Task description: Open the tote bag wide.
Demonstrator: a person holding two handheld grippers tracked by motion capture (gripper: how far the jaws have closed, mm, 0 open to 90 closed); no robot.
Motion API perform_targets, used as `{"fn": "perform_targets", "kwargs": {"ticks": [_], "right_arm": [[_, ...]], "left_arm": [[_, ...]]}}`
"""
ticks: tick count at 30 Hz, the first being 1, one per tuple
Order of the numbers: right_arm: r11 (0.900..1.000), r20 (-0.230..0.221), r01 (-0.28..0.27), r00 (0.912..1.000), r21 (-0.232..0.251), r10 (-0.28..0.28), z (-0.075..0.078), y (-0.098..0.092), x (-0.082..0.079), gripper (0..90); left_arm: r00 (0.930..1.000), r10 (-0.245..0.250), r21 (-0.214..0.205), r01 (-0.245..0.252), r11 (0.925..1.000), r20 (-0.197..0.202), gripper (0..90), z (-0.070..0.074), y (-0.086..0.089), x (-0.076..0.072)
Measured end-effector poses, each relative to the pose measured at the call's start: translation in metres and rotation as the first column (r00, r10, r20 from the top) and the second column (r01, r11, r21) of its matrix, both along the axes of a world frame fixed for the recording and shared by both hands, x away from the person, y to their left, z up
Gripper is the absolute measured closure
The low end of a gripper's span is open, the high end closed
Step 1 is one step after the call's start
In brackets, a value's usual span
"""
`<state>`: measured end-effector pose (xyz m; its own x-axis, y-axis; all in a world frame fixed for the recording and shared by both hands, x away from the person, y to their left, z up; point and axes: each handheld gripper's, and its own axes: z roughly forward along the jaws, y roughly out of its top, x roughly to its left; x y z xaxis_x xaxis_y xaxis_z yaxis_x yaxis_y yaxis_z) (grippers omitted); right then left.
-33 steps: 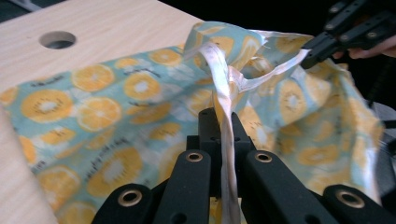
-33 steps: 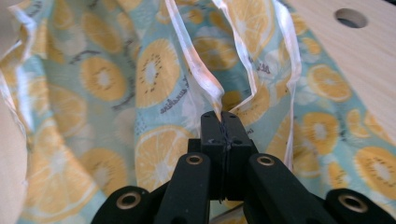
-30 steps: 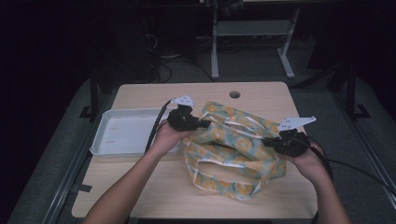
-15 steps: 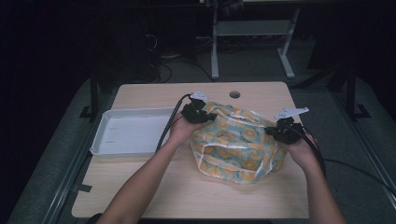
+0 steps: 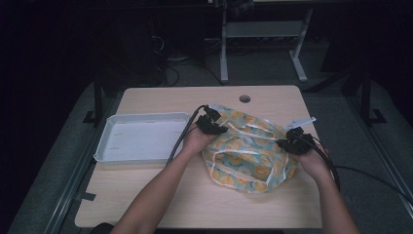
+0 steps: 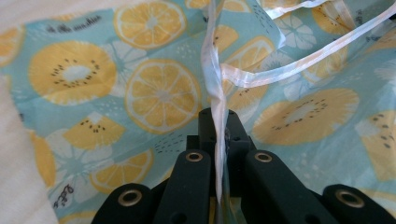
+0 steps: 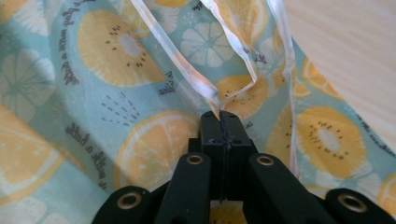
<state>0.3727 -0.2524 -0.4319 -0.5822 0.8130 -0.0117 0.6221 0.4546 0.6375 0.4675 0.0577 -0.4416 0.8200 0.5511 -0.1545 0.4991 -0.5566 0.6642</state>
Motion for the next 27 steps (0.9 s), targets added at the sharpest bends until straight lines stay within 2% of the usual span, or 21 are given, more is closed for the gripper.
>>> {"fn": "perform_targets", "kwargs": {"ticks": [1, 2, 4, 6, 7, 11, 16, 21, 23, 27], "right_arm": [[1.0000, -0.014, -0.001, 0.9999, 0.009, 0.001, 0.000, -0.001, -0.001, 89.3], [0.9999, -0.019, -0.006, 0.9998, 0.012, 0.006, 0.000, -0.001, -0.003, 89.3], [0.9998, -0.031, -0.016, 0.9994, 0.011, 0.017, 0.001, -0.001, -0.007, 89.3], [0.9996, -0.031, -0.026, 0.9992, 0.014, 0.026, 0.000, -0.001, -0.008, 89.3], [0.9991, -0.049, -0.040, 0.9980, 0.013, 0.040, 0.001, 0.001, -0.014, 89.3], [0.9968, -0.061, -0.079, 0.9950, 0.012, 0.079, 0.001, 0.006, -0.027, 89.3], [0.9934, -0.075, -0.114, 0.9906, 0.013, 0.115, -0.001, 0.012, -0.041, 89.4], [0.9935, -0.102, -0.113, 0.9883, 0.017, 0.114, -0.008, 0.015, -0.040, 89.5], [0.9932, -0.107, -0.116, 0.9875, 0.010, 0.116, -0.010, 0.016, -0.038, 89.5], [0.9936, -0.119, -0.113, 0.9864, 0.012, 0.113, -0.013, 0.016, -0.036, 89.5]], "left_arm": [[1.0000, 0.002, -0.003, -0.002, 1.0000, -0.005, 89.7, 0.000, -0.001, -0.002], [0.9999, -0.013, 0.016, 0.013, 0.9998, -0.005, 89.7, 0.000, 0.000, -0.003], [0.9997, -0.015, 0.022, 0.015, 0.9997, -0.019, 89.7, -0.001, 0.000, -0.008], [0.9994, -0.028, 0.037, 0.029, 0.9989, -0.019, 89.7, -0.001, 0.001, -0.010], [0.9990, -0.034, 0.041, 0.035, 0.9985, -0.031, 89.7, -0.002, 0.002, -0.017], [0.9962, -0.074, 0.085, 0.078, 0.9933, -0.045, 89.7, -0.001, 0.008, -0.030], [0.9946, -0.082, 0.085, 0.088, 0.9925, -0.063, 89.8, -0.005, 0.015, -0.045], [0.9935, -0.073, 0.091, 0.081, 0.9925, -0.087, 89.8, -0.015, 0.018, -0.046], [0.9954, -0.069, 0.112, 0.076, 0.9909, -0.068, 89.8, -0.015, 0.016, -0.048], [0.9955, -0.062, 0.143, 0.072, 0.9871, -0.072, 89.8, -0.013, 0.014, -0.048]]}}
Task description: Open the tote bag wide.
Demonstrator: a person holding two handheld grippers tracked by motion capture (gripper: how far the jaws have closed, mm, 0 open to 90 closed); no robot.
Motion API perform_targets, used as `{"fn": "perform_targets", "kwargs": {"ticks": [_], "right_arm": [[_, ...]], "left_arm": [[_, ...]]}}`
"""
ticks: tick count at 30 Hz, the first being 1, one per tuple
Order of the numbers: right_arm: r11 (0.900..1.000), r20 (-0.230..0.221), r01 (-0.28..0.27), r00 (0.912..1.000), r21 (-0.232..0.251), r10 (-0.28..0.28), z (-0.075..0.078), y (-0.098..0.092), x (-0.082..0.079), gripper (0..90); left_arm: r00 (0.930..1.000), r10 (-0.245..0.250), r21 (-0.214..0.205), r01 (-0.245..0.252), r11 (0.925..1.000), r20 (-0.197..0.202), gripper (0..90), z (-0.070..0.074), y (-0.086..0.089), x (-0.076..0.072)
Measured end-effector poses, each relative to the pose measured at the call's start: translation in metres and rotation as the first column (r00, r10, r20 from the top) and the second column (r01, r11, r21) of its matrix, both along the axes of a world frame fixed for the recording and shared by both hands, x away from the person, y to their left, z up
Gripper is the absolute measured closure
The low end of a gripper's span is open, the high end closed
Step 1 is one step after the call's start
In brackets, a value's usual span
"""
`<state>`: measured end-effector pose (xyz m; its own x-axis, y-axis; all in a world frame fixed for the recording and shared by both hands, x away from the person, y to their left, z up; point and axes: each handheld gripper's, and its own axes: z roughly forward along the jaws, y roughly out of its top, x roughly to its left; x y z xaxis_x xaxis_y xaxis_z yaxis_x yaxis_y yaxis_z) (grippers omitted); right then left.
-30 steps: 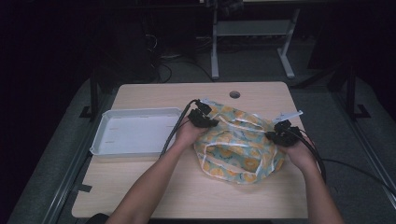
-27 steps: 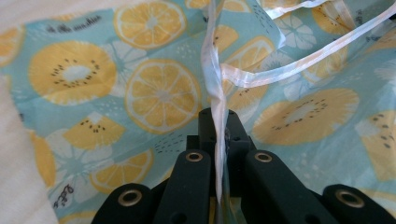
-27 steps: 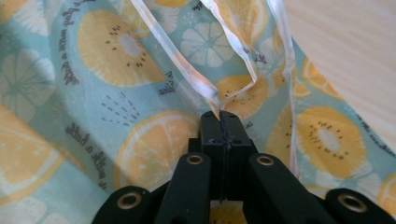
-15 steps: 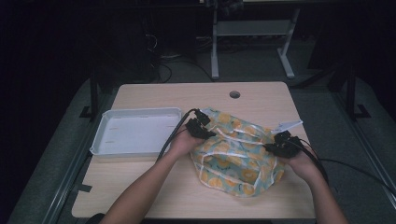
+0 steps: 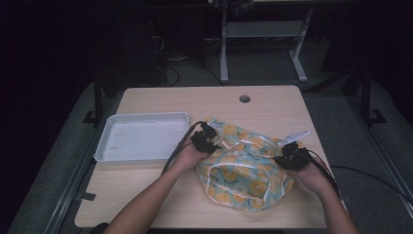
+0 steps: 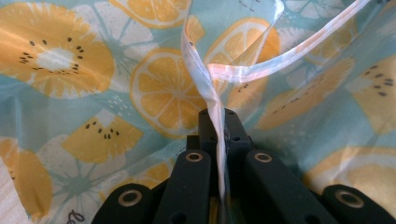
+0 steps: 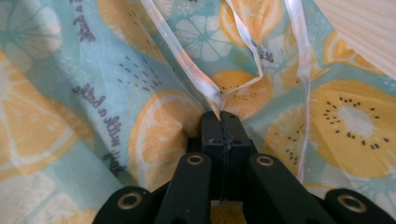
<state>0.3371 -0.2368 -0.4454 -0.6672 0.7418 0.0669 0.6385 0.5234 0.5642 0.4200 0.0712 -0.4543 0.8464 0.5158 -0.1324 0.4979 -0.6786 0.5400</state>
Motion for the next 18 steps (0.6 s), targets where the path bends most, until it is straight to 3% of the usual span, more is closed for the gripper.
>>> {"fn": "perform_targets", "kwargs": {"ticks": [2, 4, 7, 10, 12, 14, 15, 17, 18], "right_arm": [[1.0000, -0.003, 0.006, 1.0000, 0.003, -0.006, -0.001, 0.000, 0.001, 89.4], [0.9999, 0.001, 0.012, 0.9999, 0.006, -0.012, 0.001, 0.000, 0.001, 87.9], [0.9989, 0.008, 0.029, 0.9995, 0.037, -0.030, 0.006, -0.005, 0.001, 80.0], [0.9959, 0.014, 0.056, 0.9983, 0.071, -0.057, 0.013, -0.010, 0.001, 71.0], [0.9940, 0.030, 0.067, 0.9971, 0.086, -0.070, 0.020, -0.012, 0.001, 65.1], [0.9927, 0.042, 0.066, 0.9966, 0.101, -0.070, 0.024, -0.013, 0.001, 62.8], [0.9918, 0.049, 0.065, 0.9963, 0.111, -0.070, 0.027, -0.013, 0.001, 60.0], [0.9908, 0.080, 0.058, 0.9944, 0.122, -0.068, 0.040, -0.011, -0.002, 56.7], [0.9908, 0.101, 0.043, 0.9933, 0.129, -0.056, 0.044, -0.010, -0.003, 56.4]], "left_arm": [[0.9998, 0.019, -0.001, -0.019, 0.9998, 0.001, 88.6, 0.000, -0.001, 0.000], [0.9992, 0.039, -0.012, -0.039, 0.9992, 0.010, 80.9, 0.003, 0.003, 0.002], [0.9961, 0.088, -0.077, -0.086, 0.9932, 0.013, 69.5, 0.013, 0.010, 0.005], [0.9924, 0.122, -0.144, -0.120, 0.9823, 0.009, 56.3, 0.027, 0.017, 0.007], [0.9918, 0.128, -0.182, -0.123, 0.9756, 0.012, 48.5, 0.037, 0.022, 0.009], [0.9921, 0.124, -0.194, -0.118, 0.9738, 0.018, 46.6, 0.042, 0.024, 0.010], [0.9910, 0.133, -0.214, -0.126, 0.9686, 0.019, 46.6, 0.046, 0.025, 0.009], [0.9946, 0.098, -0.254, -0.086, 0.9634, 0.034, 45.4, 0.059, 0.030, 0.005], [0.9956, 0.086, -0.254, -0.074, 0.9645, 0.037, 45.4, 0.062, 0.030, 0.003]]}}
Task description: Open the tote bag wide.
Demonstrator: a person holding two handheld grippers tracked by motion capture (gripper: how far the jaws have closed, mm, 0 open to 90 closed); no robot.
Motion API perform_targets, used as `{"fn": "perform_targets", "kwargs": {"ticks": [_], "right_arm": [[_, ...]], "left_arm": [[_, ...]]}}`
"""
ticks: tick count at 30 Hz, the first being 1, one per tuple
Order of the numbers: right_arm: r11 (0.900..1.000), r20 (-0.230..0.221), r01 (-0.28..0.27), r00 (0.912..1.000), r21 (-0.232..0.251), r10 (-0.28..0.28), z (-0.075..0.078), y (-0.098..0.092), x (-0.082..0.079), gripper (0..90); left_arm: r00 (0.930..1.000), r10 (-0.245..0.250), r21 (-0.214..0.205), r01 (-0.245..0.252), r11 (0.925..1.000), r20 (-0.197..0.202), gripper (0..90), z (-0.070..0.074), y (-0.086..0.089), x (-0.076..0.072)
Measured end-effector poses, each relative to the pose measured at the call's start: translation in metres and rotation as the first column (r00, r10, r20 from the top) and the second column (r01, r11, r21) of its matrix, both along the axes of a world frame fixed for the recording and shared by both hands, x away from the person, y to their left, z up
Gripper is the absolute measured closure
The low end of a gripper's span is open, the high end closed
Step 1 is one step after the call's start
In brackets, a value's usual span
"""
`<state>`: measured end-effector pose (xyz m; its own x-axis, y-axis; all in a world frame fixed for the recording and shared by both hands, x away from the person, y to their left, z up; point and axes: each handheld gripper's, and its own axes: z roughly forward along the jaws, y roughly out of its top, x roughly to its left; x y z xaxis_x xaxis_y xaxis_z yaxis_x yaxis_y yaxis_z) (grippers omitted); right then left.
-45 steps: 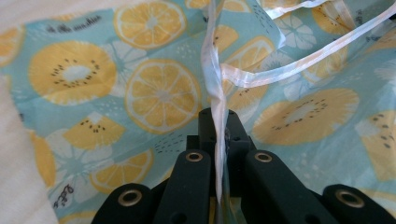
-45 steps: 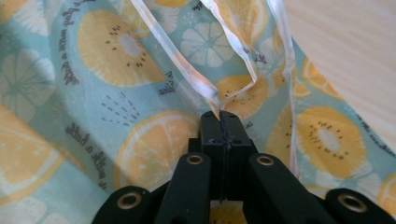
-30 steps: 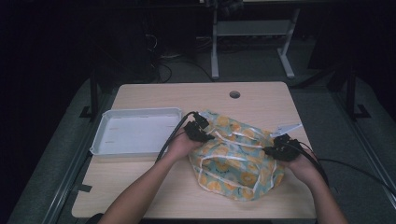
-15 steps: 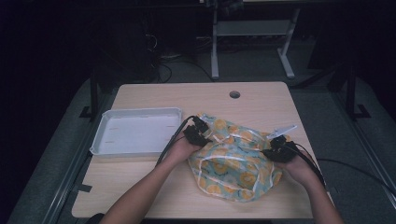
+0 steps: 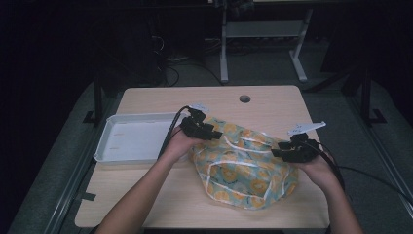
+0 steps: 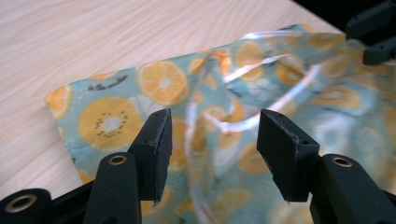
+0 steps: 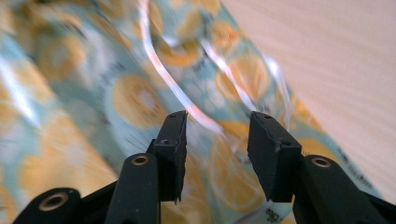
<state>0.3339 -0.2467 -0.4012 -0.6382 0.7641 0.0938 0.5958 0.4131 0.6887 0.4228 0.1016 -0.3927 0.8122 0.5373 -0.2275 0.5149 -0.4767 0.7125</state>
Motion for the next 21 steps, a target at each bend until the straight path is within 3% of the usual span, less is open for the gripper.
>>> {"fn": "perform_targets", "kwargs": {"ticks": [2, 5, 9, 16, 21], "right_arm": [[0.9999, 0.021, -0.002, 0.9998, 0.011, 0.002, 0.009, 0.003, -0.005, 56.2], [0.9986, 0.037, -0.048, 0.9982, 0.020, 0.048, 0.017, 0.012, -0.013, 57.1], [0.9916, 0.023, -0.128, 0.9915, 0.015, 0.128, 0.018, 0.026, -0.027, 57.0], [0.9806, 0.005, -0.190, 0.9817, 0.047, 0.190, 0.015, 0.034, -0.034, 55.1], [0.9772, -0.012, -0.212, 0.9771, 0.011, 0.212, 0.006, 0.043, -0.027, 58.3]], "left_arm": [[0.9995, -0.031, 0.007, 0.031, 0.9995, 0.004, 45.4, 0.002, 0.000, -0.006], [0.9967, -0.081, 0.023, 0.081, 0.9965, 0.006, 45.4, 0.004, -0.004, -0.016], [0.9903, -0.138, 0.040, 0.138, 0.9897, 0.016, 45.2, 0.006, -0.008, -0.028], [0.9874, -0.157, 0.042, 0.157, 0.9867, 0.013, 44.5, 0.003, -0.013, -0.030], [0.9870, -0.161, 0.049, 0.161, 0.9858, -0.004, 44.6, -0.004, -0.017, -0.027]]}}
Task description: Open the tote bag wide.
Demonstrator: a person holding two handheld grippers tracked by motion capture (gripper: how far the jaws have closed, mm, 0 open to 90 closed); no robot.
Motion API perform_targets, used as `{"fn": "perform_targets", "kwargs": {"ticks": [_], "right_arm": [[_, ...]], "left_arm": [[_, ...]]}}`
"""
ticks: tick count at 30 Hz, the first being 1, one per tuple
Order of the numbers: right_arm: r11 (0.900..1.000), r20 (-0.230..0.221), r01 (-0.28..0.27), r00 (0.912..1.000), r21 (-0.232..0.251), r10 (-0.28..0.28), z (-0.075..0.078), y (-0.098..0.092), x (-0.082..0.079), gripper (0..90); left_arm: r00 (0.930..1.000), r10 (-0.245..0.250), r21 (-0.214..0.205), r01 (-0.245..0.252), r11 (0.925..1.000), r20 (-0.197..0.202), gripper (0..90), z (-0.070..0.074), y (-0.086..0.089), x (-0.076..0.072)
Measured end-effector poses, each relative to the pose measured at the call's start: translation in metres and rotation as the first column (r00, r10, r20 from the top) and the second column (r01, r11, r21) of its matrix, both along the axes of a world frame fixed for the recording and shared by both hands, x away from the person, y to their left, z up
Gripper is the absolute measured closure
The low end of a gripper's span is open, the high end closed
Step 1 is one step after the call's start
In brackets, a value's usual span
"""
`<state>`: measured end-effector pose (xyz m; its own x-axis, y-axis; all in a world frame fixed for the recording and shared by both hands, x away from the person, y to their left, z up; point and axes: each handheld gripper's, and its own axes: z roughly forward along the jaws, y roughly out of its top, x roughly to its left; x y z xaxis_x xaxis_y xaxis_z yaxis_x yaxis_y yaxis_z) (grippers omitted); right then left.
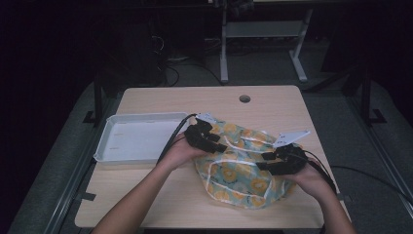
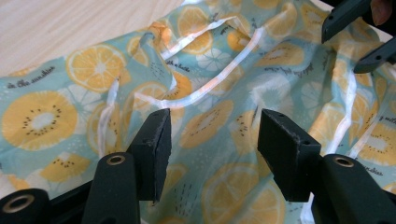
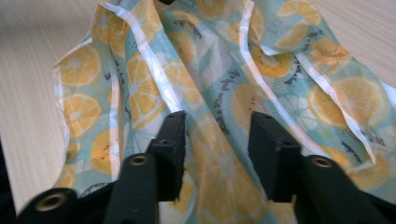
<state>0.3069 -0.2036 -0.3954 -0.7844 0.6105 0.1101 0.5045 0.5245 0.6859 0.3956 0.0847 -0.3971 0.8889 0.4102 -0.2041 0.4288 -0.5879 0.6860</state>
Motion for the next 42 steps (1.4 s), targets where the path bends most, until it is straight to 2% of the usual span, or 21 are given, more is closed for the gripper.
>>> {"fn": "perform_targets", "kwargs": {"ticks": [5, 7, 11, 13, 16, 18, 26, 31, 36, 42], "right_arm": [[0.9987, 0.002, -0.043, 0.9991, -0.026, 0.043, -0.004, 0.007, 0.002, 83.0], [0.9983, -0.006, -0.052, 0.9986, -0.025, 0.052, -0.004, 0.008, 0.000, 87.5], [0.9976, -0.011, -0.067, 0.9977, -0.019, 0.066, -0.006, 0.007, -0.002, 89.1], [0.9972, 0.000, -0.072, 0.9974, -0.021, 0.072, -0.006, 0.006, -0.002, 89.3], [0.9974, -0.005, -0.071, 0.9975, -0.014, 0.071, -0.005, 0.006, -0.004, 89.4], [0.9967, -0.007, -0.080, 0.9968, -0.009, 0.080, -0.004, 0.006, -0.006, 89.4], [0.9924, -0.030, -0.123, 0.9921, -0.014, 0.122, -0.007, 0.010, -0.030, 89.4], [0.9887, -0.068, -0.147, 0.9870, -0.026, 0.145, -0.020, 0.012, -0.043, 89.4], [0.9823, -0.122, -0.175, 0.9785, -0.066, 0.166, -0.035, 0.020, -0.047, 89.5], [0.9747, -0.153, -0.199, 0.9712, -0.101, 0.183, -0.048, 0.020, -0.056, 89.5]], "left_arm": [[0.9996, -0.029, 0.024, 0.029, 0.9993, -0.009, 44.7, -0.007, -0.006, -0.001], [0.9992, -0.039, 0.037, 0.039, 0.9985, -0.004, 45.2, -0.009, -0.009, -0.003], [0.9986, -0.053, 0.055, 0.053, 0.9971, 0.000, 49.0, -0.011, -0.013, -0.006], [0.9982, -0.056, 0.066, 0.055, 0.9963, 0.020, 61.3, -0.011, -0.013, -0.007], [0.9970, -0.070, 0.050, 0.069, 0.9964, 0.031, 81.5, -0.010, -0.012, -0.008], [0.9965, -0.076, 0.036, 0.074, 0.9966, 0.037, 89.6, -0.008, -0.012, -0.008], [0.9980, -0.046, -0.011, 0.047, 0.9988, 0.043, 90.0, -0.005, -0.009, -0.006], [0.9985, -0.027, -0.028, 0.029, 0.9992, 0.048, 90.0, -0.005, -0.006, -0.004], [0.9982, -0.022, -0.030, 0.024, 0.9993, 0.055, 90.0, -0.005, -0.004, -0.003], [0.9983, -0.017, -0.028, 0.019, 0.9994, 0.055, 90.0, -0.005, -0.002, -0.002]]}}
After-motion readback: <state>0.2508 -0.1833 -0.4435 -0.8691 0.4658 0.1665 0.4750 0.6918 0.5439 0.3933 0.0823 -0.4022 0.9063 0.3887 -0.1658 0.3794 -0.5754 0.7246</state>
